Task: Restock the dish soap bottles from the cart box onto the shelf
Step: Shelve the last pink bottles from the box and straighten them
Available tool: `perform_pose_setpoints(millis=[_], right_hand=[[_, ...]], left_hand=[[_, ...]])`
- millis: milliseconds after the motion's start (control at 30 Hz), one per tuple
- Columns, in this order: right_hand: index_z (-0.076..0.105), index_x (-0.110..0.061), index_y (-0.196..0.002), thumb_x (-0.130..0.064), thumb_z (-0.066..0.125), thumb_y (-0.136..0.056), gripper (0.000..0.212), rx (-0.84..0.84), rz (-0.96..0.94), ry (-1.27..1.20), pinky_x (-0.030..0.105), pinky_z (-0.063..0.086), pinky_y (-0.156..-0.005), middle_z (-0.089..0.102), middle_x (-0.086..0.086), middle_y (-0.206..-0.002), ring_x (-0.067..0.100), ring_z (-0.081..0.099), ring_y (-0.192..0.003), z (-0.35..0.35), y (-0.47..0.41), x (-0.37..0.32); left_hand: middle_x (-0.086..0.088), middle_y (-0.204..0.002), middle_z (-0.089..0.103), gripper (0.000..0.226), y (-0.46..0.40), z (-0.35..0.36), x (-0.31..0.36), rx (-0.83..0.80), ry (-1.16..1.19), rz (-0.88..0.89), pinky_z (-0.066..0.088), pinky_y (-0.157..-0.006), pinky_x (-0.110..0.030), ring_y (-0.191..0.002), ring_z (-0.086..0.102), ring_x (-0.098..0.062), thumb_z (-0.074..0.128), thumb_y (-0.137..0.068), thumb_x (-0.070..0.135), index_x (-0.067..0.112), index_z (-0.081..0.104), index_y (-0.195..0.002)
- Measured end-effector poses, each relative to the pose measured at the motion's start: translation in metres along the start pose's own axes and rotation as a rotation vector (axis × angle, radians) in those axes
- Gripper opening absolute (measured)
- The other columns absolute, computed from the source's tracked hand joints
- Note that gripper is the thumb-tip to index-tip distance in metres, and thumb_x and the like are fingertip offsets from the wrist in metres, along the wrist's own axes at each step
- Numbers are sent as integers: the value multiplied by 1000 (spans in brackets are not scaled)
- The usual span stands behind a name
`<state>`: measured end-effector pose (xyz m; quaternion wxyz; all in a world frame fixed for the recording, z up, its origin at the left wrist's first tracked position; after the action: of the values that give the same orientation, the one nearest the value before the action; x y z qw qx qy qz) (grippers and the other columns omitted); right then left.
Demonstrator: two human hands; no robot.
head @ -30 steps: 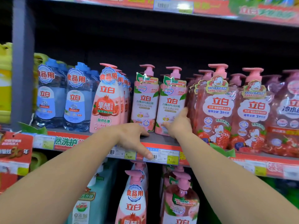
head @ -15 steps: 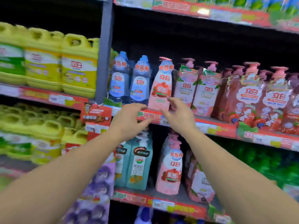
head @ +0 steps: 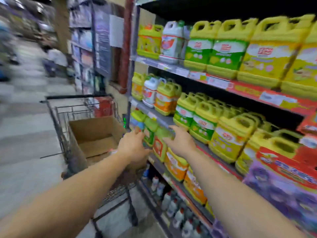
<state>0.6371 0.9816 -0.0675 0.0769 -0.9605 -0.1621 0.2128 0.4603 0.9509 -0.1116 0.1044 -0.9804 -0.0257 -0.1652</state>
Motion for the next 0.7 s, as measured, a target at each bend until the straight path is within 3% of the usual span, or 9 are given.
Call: perform_pose_setpoints(millis=[200,333,467,700], right_hand=[[51,-16,-137,-34,69,-87,56,-195,-79,-108,27,39,-93,57,9,-135,25,53,-124,121,-78,-38],[51,-18,-137,-39,69,-85,59,-319,-77,-173,31,42,-98,56,9,-135,25,52,-125,196,-136,-32],[49,-24,-138,-52,60,-82,64,-457,-16,-154,38,43,-101,56,4,-137,25,51,-126,253,-191,-12],[51,-10,-135,-30,66,-89,53,-600,44,-127,31,41,-96,59,10,-132,28,53,-124,333,-275,12]], left_hand=[[-6,-140,49,75,-22,32,-135,-98,24,-314,44,-104,-38,-127,48,-30,68,-74,63,24,51,-135],[-6,-141,48,80,-53,71,-198,-153,33,-509,44,-104,-37,-127,49,-28,67,-74,65,24,46,-140],[-8,-140,52,79,-94,113,-235,-254,154,-647,44,-103,-32,-126,52,-25,71,-77,57,19,46,-141],[-8,-137,54,78,-133,201,-276,-387,518,-859,41,-96,-24,-120,54,-21,82,-75,36,15,45,-140]])
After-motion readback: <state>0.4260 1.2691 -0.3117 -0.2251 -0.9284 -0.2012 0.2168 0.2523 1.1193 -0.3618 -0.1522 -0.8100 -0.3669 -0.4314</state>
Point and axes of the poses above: each hand's wrist, its own y-axis away from the middle knuckle, its own z-axis out of the palm, x = y × z, the point moved 2 cm from there along -y, towards the middle knuckle
